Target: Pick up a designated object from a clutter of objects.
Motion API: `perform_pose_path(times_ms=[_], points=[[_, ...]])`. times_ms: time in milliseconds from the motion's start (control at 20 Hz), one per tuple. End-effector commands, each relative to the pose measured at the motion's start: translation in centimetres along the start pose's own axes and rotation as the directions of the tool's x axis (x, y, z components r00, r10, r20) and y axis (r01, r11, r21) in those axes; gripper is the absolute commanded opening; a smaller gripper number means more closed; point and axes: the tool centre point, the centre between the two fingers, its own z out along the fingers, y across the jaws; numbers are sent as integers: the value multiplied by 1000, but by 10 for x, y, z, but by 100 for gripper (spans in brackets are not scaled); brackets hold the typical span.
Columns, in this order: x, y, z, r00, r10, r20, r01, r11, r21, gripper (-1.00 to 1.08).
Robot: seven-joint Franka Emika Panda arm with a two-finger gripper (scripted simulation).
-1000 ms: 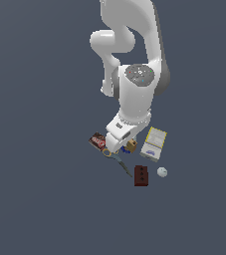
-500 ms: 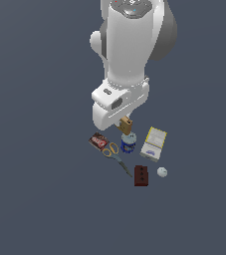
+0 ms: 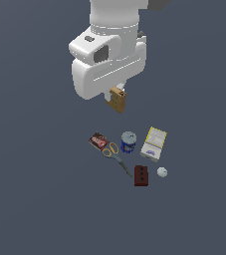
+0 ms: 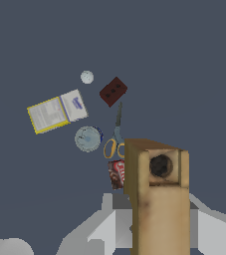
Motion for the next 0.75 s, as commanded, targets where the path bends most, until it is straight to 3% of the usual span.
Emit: perform_pose_path(times_ms=[0, 350, 700], points=[[-5, 3, -21, 1000, 0, 1, 0, 1000, 1, -100], [-12, 11, -58, 1000, 0, 2, 0, 1000, 0, -100], [-14, 14, -69, 1000, 1, 2, -1, 1000, 0, -100]])
